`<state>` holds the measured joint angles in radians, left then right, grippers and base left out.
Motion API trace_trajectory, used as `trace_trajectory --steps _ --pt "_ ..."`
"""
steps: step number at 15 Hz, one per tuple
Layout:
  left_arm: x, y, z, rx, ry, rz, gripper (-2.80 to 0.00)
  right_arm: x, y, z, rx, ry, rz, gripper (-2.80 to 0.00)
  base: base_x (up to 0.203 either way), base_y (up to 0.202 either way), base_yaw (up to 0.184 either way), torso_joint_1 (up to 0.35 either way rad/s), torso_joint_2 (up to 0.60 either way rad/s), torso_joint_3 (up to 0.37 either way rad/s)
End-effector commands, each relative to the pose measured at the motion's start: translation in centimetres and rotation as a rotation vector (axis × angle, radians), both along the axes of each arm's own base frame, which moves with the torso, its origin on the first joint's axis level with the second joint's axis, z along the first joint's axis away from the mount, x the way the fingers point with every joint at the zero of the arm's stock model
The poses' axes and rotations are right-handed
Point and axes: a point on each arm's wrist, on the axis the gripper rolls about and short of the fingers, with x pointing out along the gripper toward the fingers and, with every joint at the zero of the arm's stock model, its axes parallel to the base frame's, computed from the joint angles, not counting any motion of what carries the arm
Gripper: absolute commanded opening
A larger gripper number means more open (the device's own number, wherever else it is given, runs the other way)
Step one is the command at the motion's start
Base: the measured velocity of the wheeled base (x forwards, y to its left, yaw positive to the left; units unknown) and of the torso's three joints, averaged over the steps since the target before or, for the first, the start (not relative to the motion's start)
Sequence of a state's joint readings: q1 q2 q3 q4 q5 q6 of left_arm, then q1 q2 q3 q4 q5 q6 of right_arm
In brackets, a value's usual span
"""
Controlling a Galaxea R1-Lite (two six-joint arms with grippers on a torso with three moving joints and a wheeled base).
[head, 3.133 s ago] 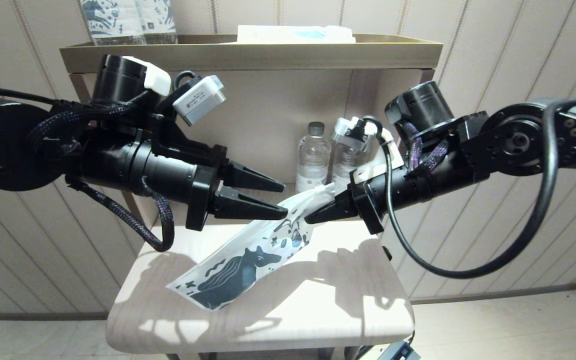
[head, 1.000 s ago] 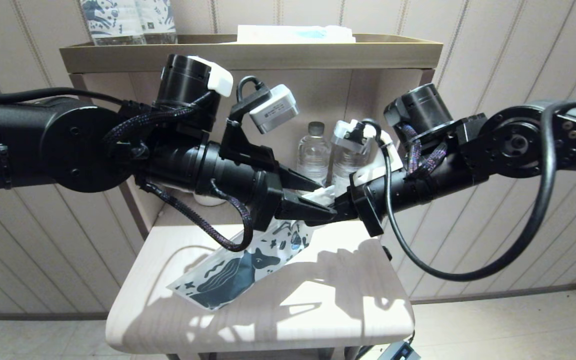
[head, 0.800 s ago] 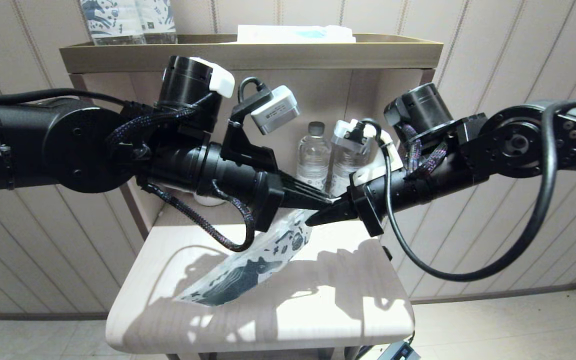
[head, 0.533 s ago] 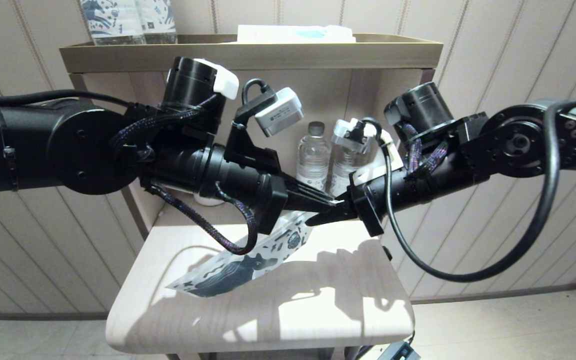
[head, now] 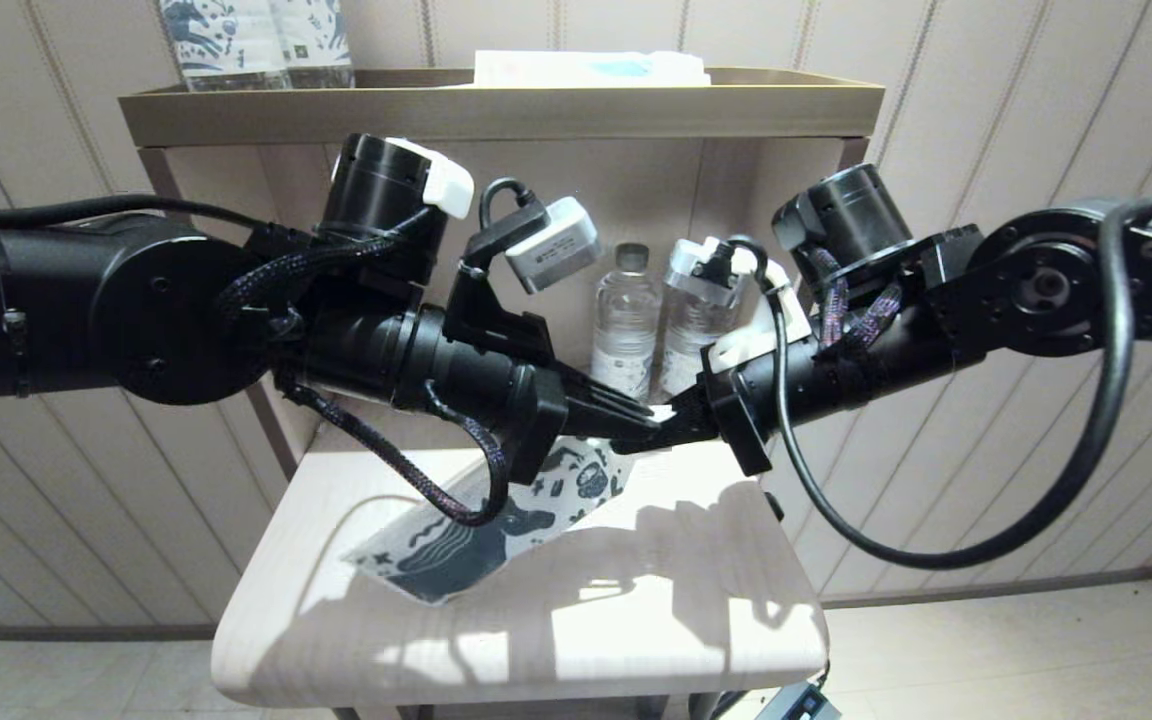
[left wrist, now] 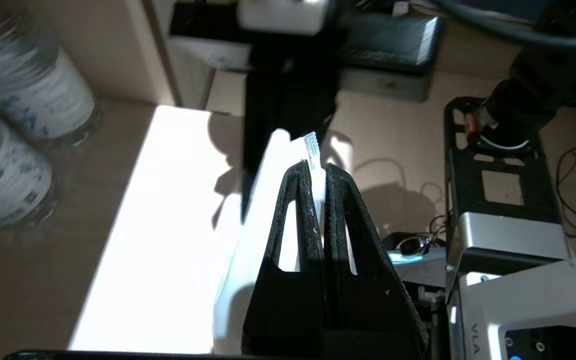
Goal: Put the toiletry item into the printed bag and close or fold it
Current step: Hand it to the other hand
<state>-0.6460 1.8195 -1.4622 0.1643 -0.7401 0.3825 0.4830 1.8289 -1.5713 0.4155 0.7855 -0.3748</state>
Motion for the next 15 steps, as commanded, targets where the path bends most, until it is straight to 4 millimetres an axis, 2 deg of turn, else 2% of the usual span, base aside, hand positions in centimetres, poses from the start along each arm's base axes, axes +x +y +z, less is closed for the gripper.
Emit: trace_trajectory --steps 1,5,15 --pt "-0.1 1.5 -0.2 0.011 0.01 0.031 -2.8 -0.2 -0.2 0.2 0.004 -0.005 0.0 -2.8 0.0 0.0 0.0 0.0 0.0 0.0" --pt "-0.1 2.8 -0.6 0.016 0.012 0.06 -2.8 -0.2 -0.3 0.2 0.004 -0.006 0.0 -2.8 0.0 0.0 0.0 0.0 0.0 0.0" --pt "-0.3 2.7 -0.2 -0.003 -0.009 0.048 -2.8 -0.3 0.1 0.1 0.001 -0.01 0.015 -2.8 0.0 0.0 0.0 0.0 0.0 0.0"
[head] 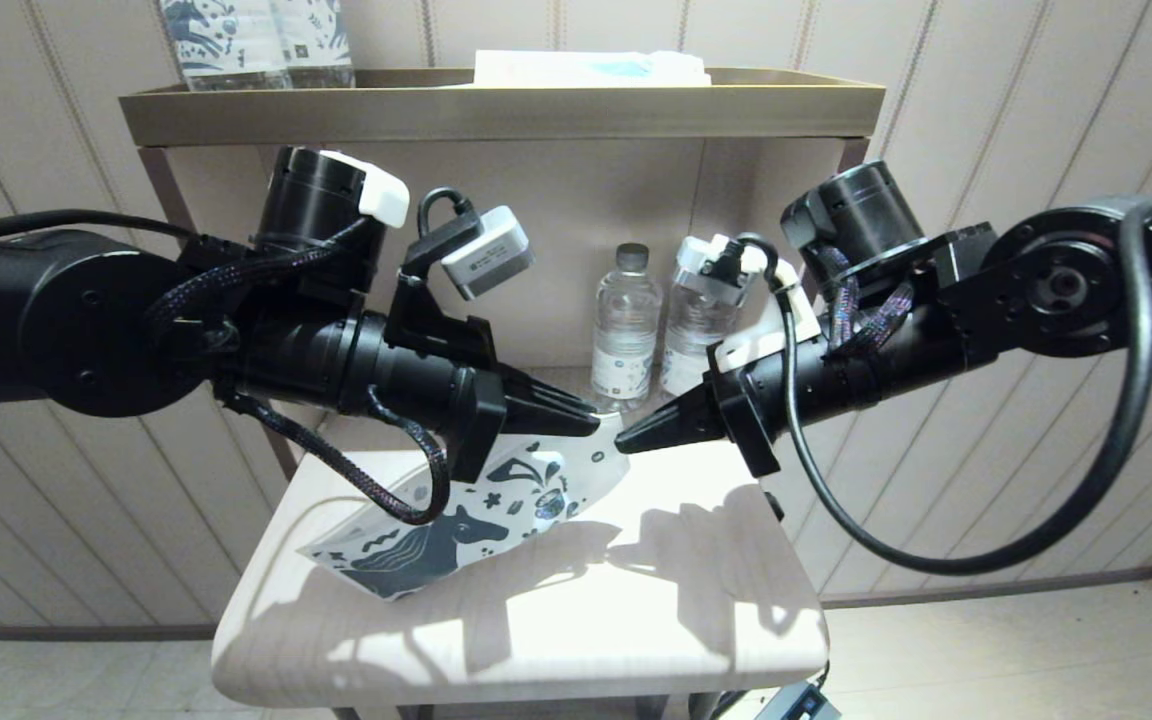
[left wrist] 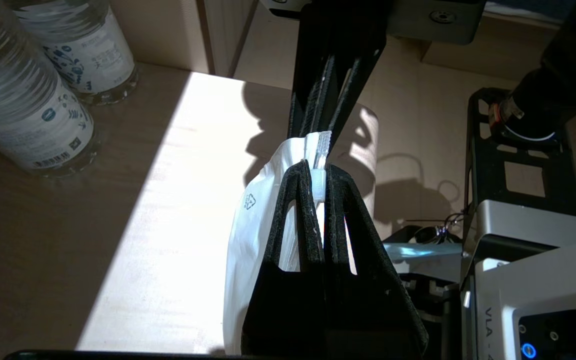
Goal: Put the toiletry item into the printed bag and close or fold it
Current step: Hand it to the other hand
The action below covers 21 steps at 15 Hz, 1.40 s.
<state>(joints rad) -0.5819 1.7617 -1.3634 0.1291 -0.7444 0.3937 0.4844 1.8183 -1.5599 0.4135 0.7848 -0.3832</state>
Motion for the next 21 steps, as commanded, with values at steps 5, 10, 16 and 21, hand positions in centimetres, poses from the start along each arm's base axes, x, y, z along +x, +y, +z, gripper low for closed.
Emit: trace_trajectory --steps 5,10,16,21 --pt "-0.79 -0.16 0.21 -0.003 0.006 -0.024 -2.8 -0.54 -0.12 0.42 -0.03 -0.007 -0.027 -2.8 0.0 0.0 0.0 0.0 0.0 0.0" --pt "-0.97 -0.55 0.09 -0.001 0.008 -0.035 -2.8 -0.7 -0.21 0.59 -0.034 -0.02 -0.02 -2.8 0.0 0.0 0.0 0.0 0.0 0.0" --pt "-1.0 -0.66 0.17 -0.002 0.006 -0.039 -2.8 -0.47 -0.04 0.43 -0.034 -0.029 -0.015 -2.8 0.0 0.0 0.0 0.0 0.0 0.0" --pt "-1.2 -0.82 0.12 -0.001 0.008 -0.046 -2.8 -0.6 0.3 0.28 -0.041 -0.039 -0.001 -2.8 0.0 0.0 0.0 0.0 0.0 0.0"
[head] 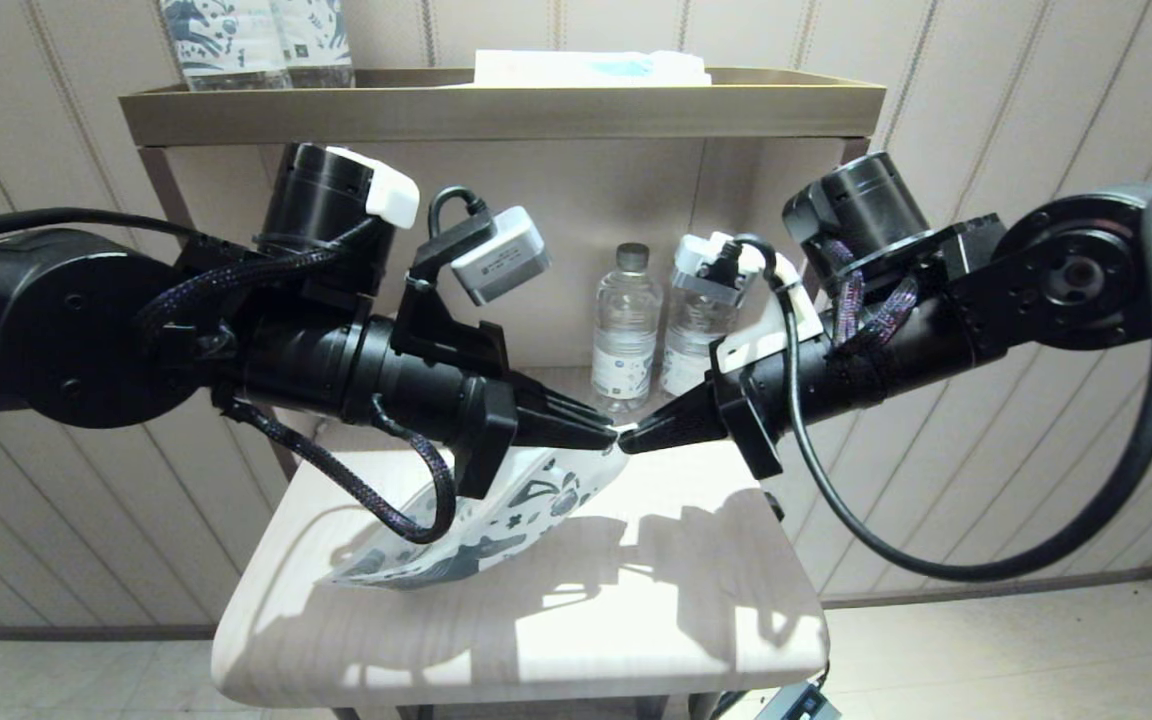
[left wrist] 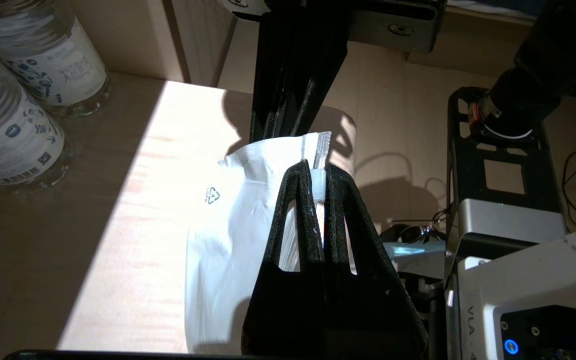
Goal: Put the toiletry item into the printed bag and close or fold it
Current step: Hand it to the other hand
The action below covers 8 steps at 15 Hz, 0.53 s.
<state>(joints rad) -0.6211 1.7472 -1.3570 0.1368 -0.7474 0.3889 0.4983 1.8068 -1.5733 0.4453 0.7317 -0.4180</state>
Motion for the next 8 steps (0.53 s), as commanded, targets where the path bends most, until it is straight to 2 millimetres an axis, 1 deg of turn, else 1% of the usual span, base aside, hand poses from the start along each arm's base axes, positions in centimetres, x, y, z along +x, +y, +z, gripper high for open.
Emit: trace_trajectory --steps 1,8 --pt "-0.08 -0.02 -0.14 0.002 0.004 -0.006 -2.8 -0.05 0.22 -0.07 -0.002 -0.003 0.011 0.0 0.0 0.0 0.0 0.0 0.0 0.0" --pt "-0.3 0.12 -0.27 0.021 0.032 -0.009 -2.8 0.13 0.49 0.02 -0.001 -0.025 0.024 0.0 0.0 0.0 0.0 0.0 0.0 0.0"
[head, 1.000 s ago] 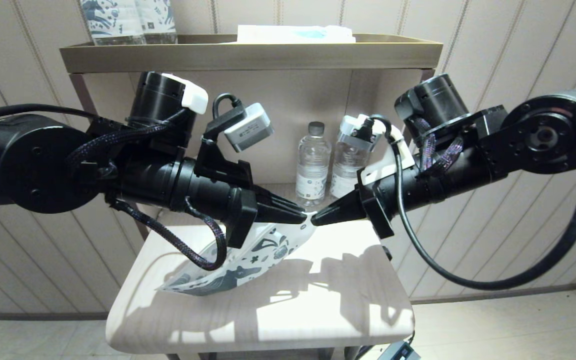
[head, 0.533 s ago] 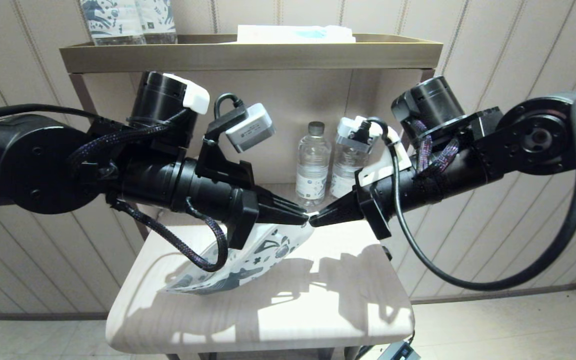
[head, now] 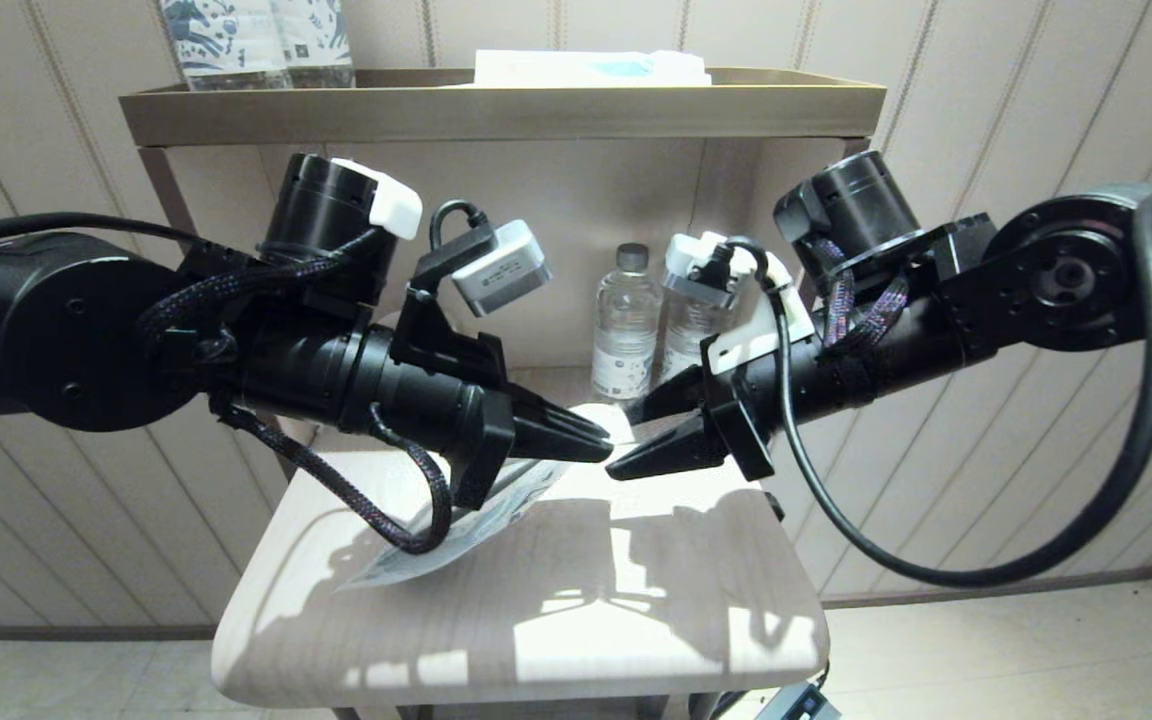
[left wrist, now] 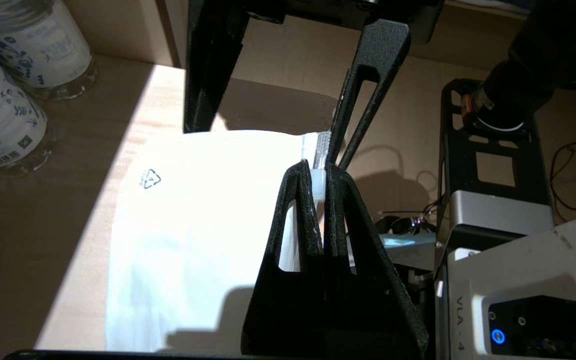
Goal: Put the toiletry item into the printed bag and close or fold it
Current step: Hand it to the other hand
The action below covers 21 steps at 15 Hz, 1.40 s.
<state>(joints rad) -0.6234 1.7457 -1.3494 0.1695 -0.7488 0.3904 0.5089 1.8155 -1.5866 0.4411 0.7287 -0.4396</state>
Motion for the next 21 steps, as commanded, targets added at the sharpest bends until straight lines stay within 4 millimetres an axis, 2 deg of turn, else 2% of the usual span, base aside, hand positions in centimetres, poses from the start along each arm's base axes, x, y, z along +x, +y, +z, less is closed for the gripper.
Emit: trace_trajectory --steps 1,4,8,11,16,21 --pt "-0.1 0.1 0.1 0.005 0.011 -0.006 -2.8 0.0 0.0 -0.1 -0.002 -0.001 0.008 0.0 0.0 0.0 0.0 0.0 0.0 0.0" --pt "-0.2 0.1 0.2 -0.004 0.018 -0.024 -2.8 -0.4 -0.2 -0.2 -0.005 -0.002 0.009 0.0 0.0 0.0 0.0 0.0 0.0 0.0" --pt "-0.3 0.2 0.2 0.002 0.028 -0.026 -2.8 -1.9 -2.3 1.4 0.014 -0.044 -0.029 0.0 0.0 0.0 0.0 0.0 0.0 0.0" --pt "-0.8 0.5 0.8 0.022 0.079 -0.047 -2.8 -2.7 -3.0 2.1 0.026 -0.093 -0.048 0.0 0.0 0.0 0.0 0.0 0.0 0.0" --pt "-1.6 1.3 2.4 0.095 0.141 -0.125 -2.8 -2.1 -1.7 0.9 0.013 -0.087 -0.013 0.0 0.0 0.0 0.0 0.0 0.0 0.0" --pt "-0.4 0.5 2.0 0.12 0.151 -0.156 -2.8 -1.4 -0.4 -0.2 0.02 -0.094 0.037 0.0 0.0 0.0 0.0 0.0 0.0 0.0"
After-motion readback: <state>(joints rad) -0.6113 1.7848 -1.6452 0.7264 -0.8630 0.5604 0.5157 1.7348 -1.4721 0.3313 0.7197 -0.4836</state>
